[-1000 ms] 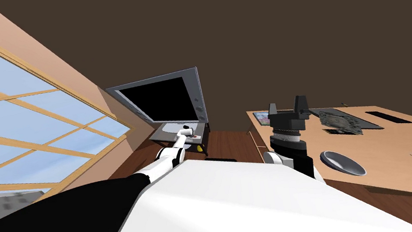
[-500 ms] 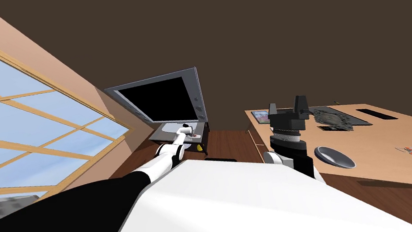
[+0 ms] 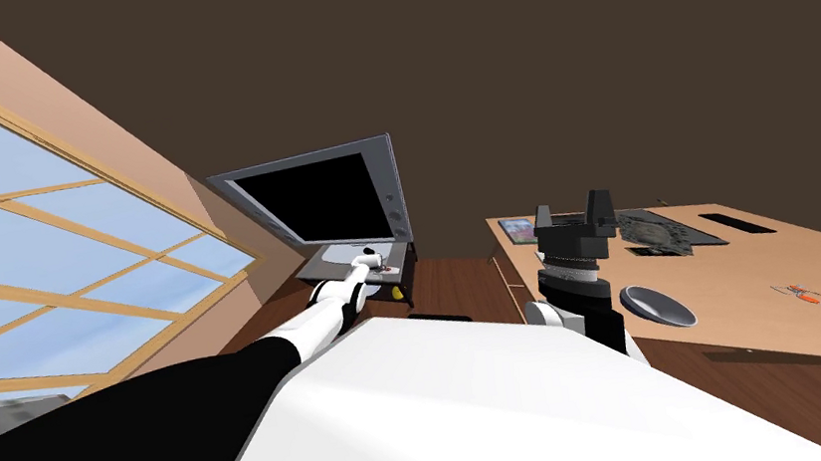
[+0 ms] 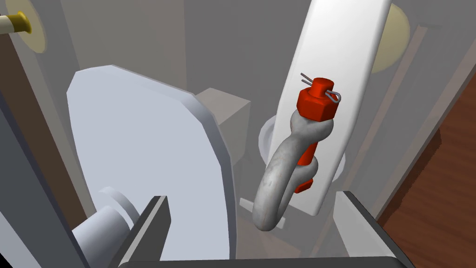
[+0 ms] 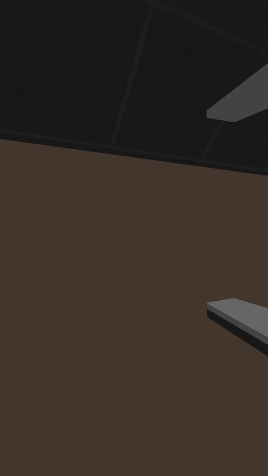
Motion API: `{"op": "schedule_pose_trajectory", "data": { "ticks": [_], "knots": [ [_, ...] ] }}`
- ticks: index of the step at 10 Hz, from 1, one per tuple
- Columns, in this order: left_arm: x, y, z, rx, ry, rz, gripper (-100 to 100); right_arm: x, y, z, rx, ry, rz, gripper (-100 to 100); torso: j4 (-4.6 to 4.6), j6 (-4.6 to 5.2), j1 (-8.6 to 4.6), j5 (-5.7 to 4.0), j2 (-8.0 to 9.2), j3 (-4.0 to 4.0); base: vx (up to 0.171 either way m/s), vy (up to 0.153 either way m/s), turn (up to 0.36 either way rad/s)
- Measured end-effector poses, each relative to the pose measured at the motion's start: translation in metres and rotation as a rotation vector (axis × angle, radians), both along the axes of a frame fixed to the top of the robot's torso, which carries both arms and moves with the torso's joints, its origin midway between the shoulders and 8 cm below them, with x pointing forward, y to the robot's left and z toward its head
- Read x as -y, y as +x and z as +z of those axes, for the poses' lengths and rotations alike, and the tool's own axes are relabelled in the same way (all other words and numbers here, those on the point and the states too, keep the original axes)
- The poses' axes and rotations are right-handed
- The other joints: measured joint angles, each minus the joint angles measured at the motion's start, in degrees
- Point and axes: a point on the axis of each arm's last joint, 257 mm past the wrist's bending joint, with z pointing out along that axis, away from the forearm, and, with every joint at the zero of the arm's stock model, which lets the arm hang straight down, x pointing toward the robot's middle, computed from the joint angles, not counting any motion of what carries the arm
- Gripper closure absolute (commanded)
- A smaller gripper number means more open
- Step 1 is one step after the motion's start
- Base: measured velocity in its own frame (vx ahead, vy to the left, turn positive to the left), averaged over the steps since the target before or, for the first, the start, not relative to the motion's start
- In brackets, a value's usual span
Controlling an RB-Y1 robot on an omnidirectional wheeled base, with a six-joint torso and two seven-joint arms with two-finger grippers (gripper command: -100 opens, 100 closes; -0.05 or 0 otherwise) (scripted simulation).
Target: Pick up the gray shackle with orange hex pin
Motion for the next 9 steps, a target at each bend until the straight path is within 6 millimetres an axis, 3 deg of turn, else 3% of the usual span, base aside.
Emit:
{"op": "schedule_pose_trajectory", "data": {
  "ticks": [1,5,6,7,9],
  "knots": [
    [-0.0003,-0.0009,-0.001,-0.002,0.0,0.001,100,0.0,0.0,0.0,0.0,0.0,0.0,0,0.0,0.01,-0.01,-0.01,-0.05,-0.03,0.0,0.0,0.0],
    [-0.0002,-0.0008,-0.0009,-0.002,0.001,-0.001,100,0.0,0.0,0.0,0.0,0.0,0.0,0,-0.01,-0.02,-0.01,0.0,-0.1,-0.05,0.0,0.0,0.0],
    [-0.0002,-0.0008,-0.0009,-0.002,0.001,-0.001,0,0.0,0.0,0.0,0.0,0.0,0.0,0,-0.01,-0.02,-0.01,0.01,-0.1,-0.05,0.0,0.0,0.0],
    [-0.0002,-0.0008,-0.0008,-0.002,0.001,-0.001,100,0.0,0.0,0.0,0.0,0.0,0.0,0,-0.01,-0.02,-0.01,0.01,-0.09,-0.05,0.057,-0.004,0.083],
    [0.0076,-0.0099,-0.0083,-0.02,-0.006,-0.015,100,0.0,0.0,0.0,0.0,0.0,0.0,0,-0.2,-0.08,0.03,0.1,-0.28,-0.23,0.065,-0.007,0.077]
  ]
}}
